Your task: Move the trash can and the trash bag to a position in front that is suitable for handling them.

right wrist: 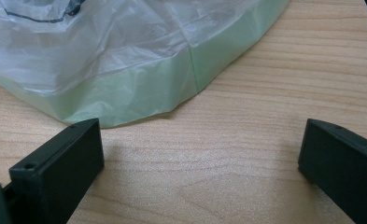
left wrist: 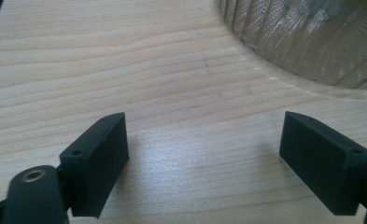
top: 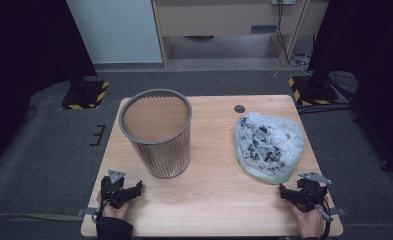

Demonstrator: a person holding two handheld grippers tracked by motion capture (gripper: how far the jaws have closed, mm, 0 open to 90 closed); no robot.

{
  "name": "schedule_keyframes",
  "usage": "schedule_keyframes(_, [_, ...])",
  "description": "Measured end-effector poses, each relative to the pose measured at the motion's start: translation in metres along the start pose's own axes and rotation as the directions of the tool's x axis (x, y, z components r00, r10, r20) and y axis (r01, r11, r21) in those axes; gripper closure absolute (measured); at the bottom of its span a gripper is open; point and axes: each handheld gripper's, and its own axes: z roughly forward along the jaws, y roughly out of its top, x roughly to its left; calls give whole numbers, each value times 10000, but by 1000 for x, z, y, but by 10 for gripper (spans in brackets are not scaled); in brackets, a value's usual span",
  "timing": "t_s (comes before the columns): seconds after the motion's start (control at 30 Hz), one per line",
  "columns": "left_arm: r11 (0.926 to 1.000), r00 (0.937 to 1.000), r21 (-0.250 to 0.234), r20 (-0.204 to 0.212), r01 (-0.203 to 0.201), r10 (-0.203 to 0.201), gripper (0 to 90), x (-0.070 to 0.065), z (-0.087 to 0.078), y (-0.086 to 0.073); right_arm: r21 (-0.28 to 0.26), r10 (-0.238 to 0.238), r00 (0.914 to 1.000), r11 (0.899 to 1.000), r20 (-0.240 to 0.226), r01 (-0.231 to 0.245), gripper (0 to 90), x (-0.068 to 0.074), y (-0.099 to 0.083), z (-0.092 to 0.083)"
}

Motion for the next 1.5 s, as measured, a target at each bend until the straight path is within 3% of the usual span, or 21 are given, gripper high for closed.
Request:
schedule_keyframes(0.17, [9995,9999,-301,-108,110,-113,193,1,-4,2,-54,97,9999,9999,38,-97,28,0,1,0])
schedule_keyframes(0.2, [9990,9998,-419,-145,128,-134,200,1,-7,2,-186,146,9999,9997,70,-145,83,-1,0,-1])
schedule_keyframes(0.37, [9978,9995,-619,-203,229,-242,209,0,-11,4,-329,456,9970,9983,-619,-477,108,0,0,-9])
schedule_keyframes(0.43, [9969,9993,-729,-195,295,-310,209,0,-15,6,-946,204,9963,9951,-838,-284,131,6,4,-19])
schedule_keyframes(0.53, [9958,9993,-861,-189,305,-322,209,0,-17,8,-1310,-20,9966,9913,-826,-88,135,9,9,-26])
schedule_keyframes(0.57, [9950,9992,-943,-194,319,-339,208,0,-19,10,-1472,-96,9963,9891,-853,-31,141,11,12,-29])
schedule_keyframes(0.6, [9932,9990,-1102,-221,365,-392,207,1,-22,13,-1998,-374,9946,9797,-965,174,153,14,18,-35])
schedule_keyframes(0.67, [9925,9989,-1163,-225,382,-411,205,1,-23,15,-2218,-486,9944,9747,-939,267,154,15,21,-38])
schedule_keyframes(0.73, [9881,9977,-1419,-232,595,-635,206,4,-27,21,-2638,-714,9949,9633,-715,502,153,20,33,-42])
schedule_keyframes(0.93, [9771,9958,-1958,-190,839,-893,202,8,-35,32,-2905,-881,9941,9546,-633,661,152,29,49,-41])
schedule_keyframes(1.0, [9710,9956,-2229,-142,866,-921,209,8,-38,38,-3158,-855,9927,9473,-856,543,165,36,58,-41])
schedule_keyframes(1.13, [9679,9963,-2382,-128,799,-854,215,7,-39,44,-3385,-858,9897,9400,-1145,424,166,43,70,-41])
schedule_keyframes(1.2, [9649,9965,-2520,-172,743,-812,216,5,-39,48,-3667,-1181,9849,9281,-1265,642,160,53,83,-39])
schedule_keyframes(1.5, [9584,9976,-2793,-182,595,-672,249,3,-38,59,-4024,-1866,9728,9079,-1369,1175,165,88,113,-25])
